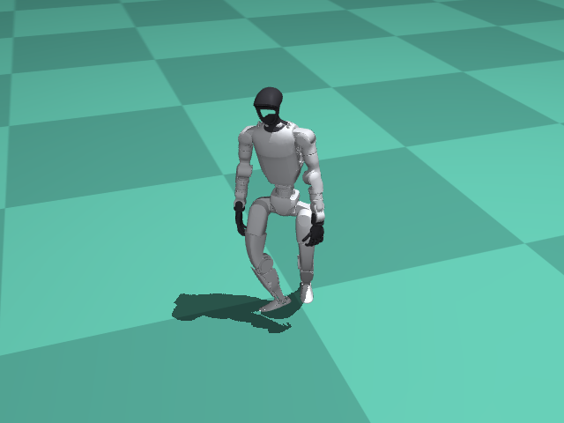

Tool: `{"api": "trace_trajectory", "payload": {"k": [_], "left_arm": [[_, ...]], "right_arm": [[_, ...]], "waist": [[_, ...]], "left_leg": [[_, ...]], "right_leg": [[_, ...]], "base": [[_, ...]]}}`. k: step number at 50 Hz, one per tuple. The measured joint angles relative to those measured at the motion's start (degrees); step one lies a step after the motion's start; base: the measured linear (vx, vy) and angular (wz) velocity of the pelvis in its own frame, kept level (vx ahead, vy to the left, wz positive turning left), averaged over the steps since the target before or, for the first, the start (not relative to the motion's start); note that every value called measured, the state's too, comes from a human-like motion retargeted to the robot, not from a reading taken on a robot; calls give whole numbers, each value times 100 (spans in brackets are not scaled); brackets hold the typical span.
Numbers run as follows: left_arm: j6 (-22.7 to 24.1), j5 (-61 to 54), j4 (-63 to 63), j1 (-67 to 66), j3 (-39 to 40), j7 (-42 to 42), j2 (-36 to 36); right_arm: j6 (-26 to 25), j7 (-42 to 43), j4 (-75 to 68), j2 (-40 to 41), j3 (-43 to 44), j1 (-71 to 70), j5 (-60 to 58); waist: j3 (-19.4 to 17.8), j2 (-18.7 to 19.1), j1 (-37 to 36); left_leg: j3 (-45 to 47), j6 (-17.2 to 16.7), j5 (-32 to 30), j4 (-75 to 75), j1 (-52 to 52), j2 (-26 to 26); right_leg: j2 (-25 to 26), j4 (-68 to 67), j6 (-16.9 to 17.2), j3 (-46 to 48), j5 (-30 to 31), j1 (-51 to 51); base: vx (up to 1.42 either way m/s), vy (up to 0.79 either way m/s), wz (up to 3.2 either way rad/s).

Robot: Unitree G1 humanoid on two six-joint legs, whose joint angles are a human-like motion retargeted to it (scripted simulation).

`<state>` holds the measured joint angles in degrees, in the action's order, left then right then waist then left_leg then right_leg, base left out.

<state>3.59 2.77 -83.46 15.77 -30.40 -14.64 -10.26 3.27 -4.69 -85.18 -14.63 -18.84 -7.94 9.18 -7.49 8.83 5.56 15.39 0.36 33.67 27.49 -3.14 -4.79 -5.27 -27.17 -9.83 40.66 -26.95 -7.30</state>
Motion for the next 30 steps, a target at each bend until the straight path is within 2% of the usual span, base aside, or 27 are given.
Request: {"api": "trace_trajectory", "payload": {"k": [15,19,23,30], "left_arm": [[-110,-165,-39,172,191,-13,-39],[-114,-146,-13,312,213,61,-22],[-117,-124,36,466,226,126,14],[-111,-119,109,299,201,223,159]], "right_arm": [[-44,11,-90,151,227,335,179],[-40,37,-68,201,208,398,152],[-37,21,-30,256,138,425,104],[-49,-30,133,316,-31,331,-5]], "waist": [[58,335,-48],[75,425,-50],[108,473,-62],[154,456,-155]], "left_leg": [[-242,-168,167,1354,553,-604],[-49,-302,39,1954,760,-748],[225,-452,-350,2663,908,-881],[345,-386,-415,3376,1094,-1295]], "right_leg": [[463,432,-157,353,46,437],[596,550,-211,468,98,493],[710,699,-271,582,171,526],[899,1109,-331,815,403,627]], "base": [[3,-4,42],[-3,-2,59],[-6,-3,68],[-10,-2,69]]}}
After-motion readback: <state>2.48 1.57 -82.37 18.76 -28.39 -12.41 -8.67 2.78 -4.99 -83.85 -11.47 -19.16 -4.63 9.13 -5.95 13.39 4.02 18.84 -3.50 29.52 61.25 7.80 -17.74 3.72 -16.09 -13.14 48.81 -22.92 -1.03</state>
